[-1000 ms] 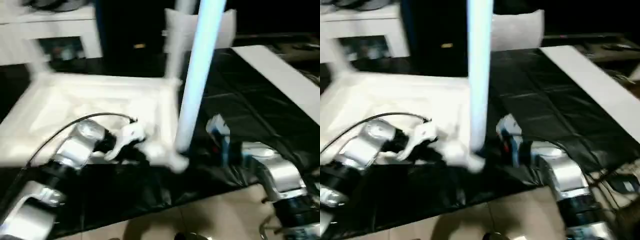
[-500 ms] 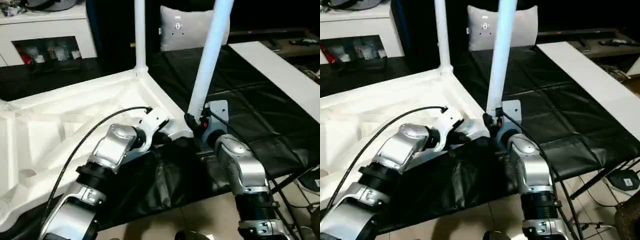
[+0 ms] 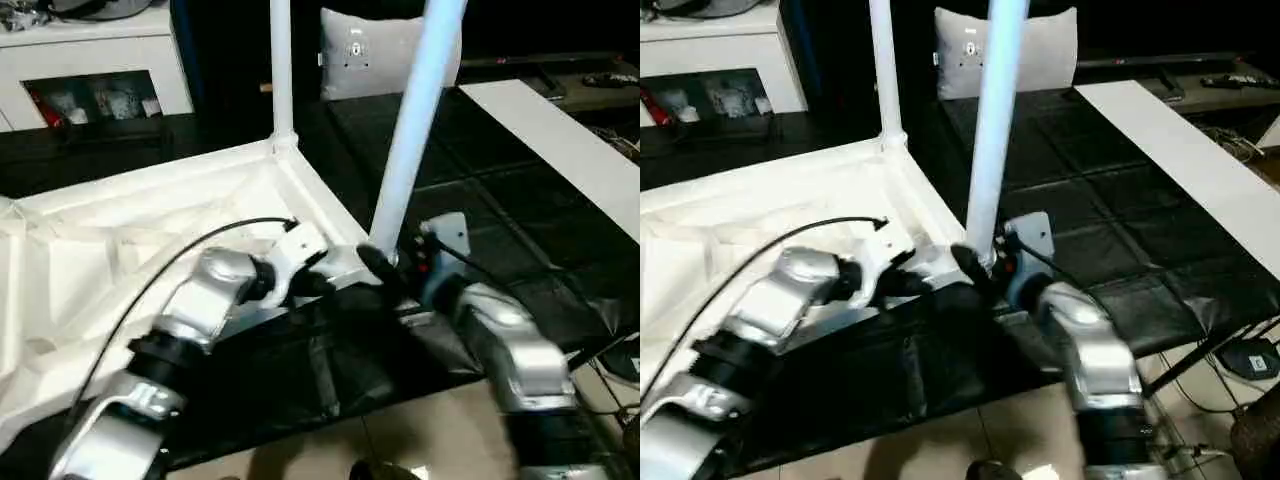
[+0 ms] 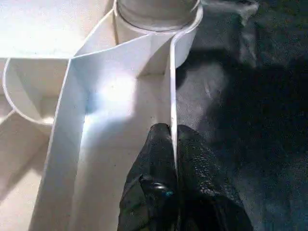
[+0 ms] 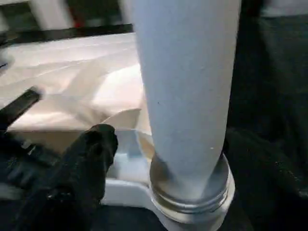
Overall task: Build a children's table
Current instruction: Rotate leg to tighten
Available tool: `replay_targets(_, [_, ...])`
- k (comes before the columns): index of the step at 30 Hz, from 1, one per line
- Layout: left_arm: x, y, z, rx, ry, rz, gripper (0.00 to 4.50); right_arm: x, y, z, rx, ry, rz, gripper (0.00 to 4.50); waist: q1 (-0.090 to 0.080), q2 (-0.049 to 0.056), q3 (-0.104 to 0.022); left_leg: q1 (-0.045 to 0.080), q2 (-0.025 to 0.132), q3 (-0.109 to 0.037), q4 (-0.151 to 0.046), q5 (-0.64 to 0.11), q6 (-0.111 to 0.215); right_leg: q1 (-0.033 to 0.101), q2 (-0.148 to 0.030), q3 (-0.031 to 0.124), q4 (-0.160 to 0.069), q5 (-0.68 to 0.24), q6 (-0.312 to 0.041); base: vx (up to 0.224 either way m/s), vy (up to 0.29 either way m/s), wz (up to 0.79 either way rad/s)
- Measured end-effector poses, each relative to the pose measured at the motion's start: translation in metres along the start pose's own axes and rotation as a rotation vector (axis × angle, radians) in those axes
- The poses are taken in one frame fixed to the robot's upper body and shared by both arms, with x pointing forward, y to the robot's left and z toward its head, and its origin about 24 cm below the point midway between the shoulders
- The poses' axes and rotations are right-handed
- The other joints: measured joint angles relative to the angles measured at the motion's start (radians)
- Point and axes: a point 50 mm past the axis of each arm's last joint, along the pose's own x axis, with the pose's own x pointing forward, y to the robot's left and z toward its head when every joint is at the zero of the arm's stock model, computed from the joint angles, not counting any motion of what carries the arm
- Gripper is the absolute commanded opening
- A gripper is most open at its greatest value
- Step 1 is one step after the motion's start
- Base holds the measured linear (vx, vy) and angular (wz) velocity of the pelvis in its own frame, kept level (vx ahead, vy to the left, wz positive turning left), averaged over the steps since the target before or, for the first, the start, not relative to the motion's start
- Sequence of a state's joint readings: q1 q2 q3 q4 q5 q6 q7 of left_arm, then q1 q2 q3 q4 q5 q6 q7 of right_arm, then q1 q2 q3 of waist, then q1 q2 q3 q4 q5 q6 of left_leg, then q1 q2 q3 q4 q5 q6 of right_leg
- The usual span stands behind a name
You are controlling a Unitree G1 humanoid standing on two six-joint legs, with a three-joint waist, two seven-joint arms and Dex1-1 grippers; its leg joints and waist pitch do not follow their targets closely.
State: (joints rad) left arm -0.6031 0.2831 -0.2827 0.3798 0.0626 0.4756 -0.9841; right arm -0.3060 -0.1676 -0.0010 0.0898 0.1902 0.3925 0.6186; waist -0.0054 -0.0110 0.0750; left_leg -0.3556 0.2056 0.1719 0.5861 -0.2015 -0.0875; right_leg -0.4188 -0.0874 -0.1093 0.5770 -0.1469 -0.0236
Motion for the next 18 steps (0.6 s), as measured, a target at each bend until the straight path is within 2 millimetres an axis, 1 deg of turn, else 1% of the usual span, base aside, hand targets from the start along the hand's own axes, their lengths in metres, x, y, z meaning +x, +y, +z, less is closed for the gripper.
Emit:
replay_targets(2, [-0.007, 0.002, -0.004, 0.028, 0.007, -0.037, 0.0, -0.009, -0.005, 0.002, -0.056, 0.023, 0.085, 4.33, 0.005, 0.0, 0.0, 0.0, 0.0, 0.0, 0.0, 0.0, 0.0, 0.0, 0.0, 0.0, 0.0, 0.0, 0.0, 0.0, 0.0, 0.0])
replay_targets(3, [-0.01, 0.002, -0.007, 0.042, 0.007, -0.067, 0.0, -0.013, -0.006, 0.003, -0.081, 0.034, 0.144, 4.33, 0.009, 0.0, 0.0, 0.0, 0.0, 0.0, 0.001, 0.0, 0.0, 0.0, 0.0, 0.0, 0.0, 0.0, 0.0, 0.0, 0.0, 0.0])
replay_targets(4, [-0.015, 0.003, -0.01, 0.061, 0.015, -0.084, 0.0, -0.016, -0.007, 0.004, -0.098, 0.043, 0.185, 4.42, 0.01, -0.001, 0.0, 0.0, 0.001, 0.0, 0.001, 0.0, 0.0, 0.0, 0.0, 0.0, 0.0, 0.0, 0.0, 0.0, 0.0, 0.0])
replay_targets(5, [-0.018, 0.003, -0.012, 0.082, 0.023, -0.116, 0.0, -0.017, -0.005, 0.005, -0.115, 0.055, 0.243, 4.47, 0.015, -0.001, 0.0, 0.0, 0.001, 0.0, 0.001, 0.0, 0.0, 0.001, 0.0, 0.0, 0.0, 0.0, 0.0, 0.0, 0.0, 0.0])
replay_targets(7, [-0.022, 0.002, -0.014, 0.109, 0.029, -0.16, 0.0, -0.019, -0.004, 0.005, -0.134, 0.075, 0.304, 4.47, 0.025, -0.001, 0.0, 0.001, 0.001, 0.0, 0.002, 0.0, 0.0, 0.0, 0.0, -0.001, 0.001, 0.0, 0.0, 0.0, 0.0, 0.0])
replay_targets(9, [-0.029, 0.001, -0.017, 0.156, 0.05, -0.232, 0.0, -0.023, -0.003, 0.004, -0.169, 0.132, 0.413, 4.47, 0.037, -0.002, 0.0, 0.002, 0.0, 0.0, 0.004, 0.0, 0.0, 0.001, -0.001, 0.0, 0.001, 0.001, -0.001, 0.0, 0.0, 0.0])
replay_targets(12, [-0.037, 0.0, -0.022, 0.198, 0.073, -0.303, 0.0, -0.026, -0.005, 0.005, -0.192, 0.163, 0.505, 4.47, 0.048, -0.004, -0.001, 0.002, 0.0, 0.0, 0.004, 0.0, 0.001, 0.001, -0.002, 0.0, 0.001, 0.002, -0.004, 0.0, 0.0, 0.0])
replay_targets(13, [-0.039, -0.001, -0.023, 0.214, 0.081, -0.322, 0.0, -0.026, -0.004, 0.006, -0.194, 0.175, 0.546, 4.31, 0.049, -0.004, -0.001, 0.002, 0.0, 0.0, 0.004, 0.0, 0.001, 0.001, -0.002, 0.0, 0.001, 0.002, -0.004, 0.0, 0.0, 0.0])
replay_targets(14, [-0.04, -0.002, -0.023, 0.229, 0.088, -0.344, 0.0, -0.027, -0.003, 0.006, -0.193, 0.185, 0.58, 4.31, 0.052, -0.005, -0.001, 0.003, 0.0, 0.0, 0.005, 0.0, 0.001, 0.002, -0.002, 0.0, 0.001, 0.002, -0.004, 0.0, 0.0, 0.0])
replay_targets(16, [-0.04, -0.003, -0.024, 0.247, 0.094, -0.377, 0.0, -0.029, -0.002, 0.004, -0.178, 0.205, 0.636, 4.09, 0.056, -0.008, -0.001, 0.003, 0.0, 0.0, 0.005, 0.0, 0.001, 0.002, -0.002, 0.0, 0.002, 0.002, -0.004, 0.0, 0.0, 0.0])
replay_targets(17, [-0.041, -0.005, -0.024, 0.267, 0.102, -0.402, 0.0, -0.03, -0.002, 0.002, -0.167, 0.227, 0.674, 4.09, 0.057, -0.009, -0.001, 0.003, 0.0, 0.0, 0.005, 0.0, 0.001, 0.002, -0.002, 0.0, 0.002, 0.002, -0.004, 0.0, 0.0, 0.0])
replay_targets(18, [-0.042, -0.005, -0.024, 0.277, 0.107, -0.419, 0.0, -0.03, -0.003, 0.001, -0.163, 0.241, 0.694, 3.93, 0.058, -0.01, -0.001, 0.003, 0.0, 0.001, 0.005, 0.0, 0.001, 0.002, -0.002, 0.0, 0.002, 0.002, -0.004, 0.0, 0.0, 0.0])
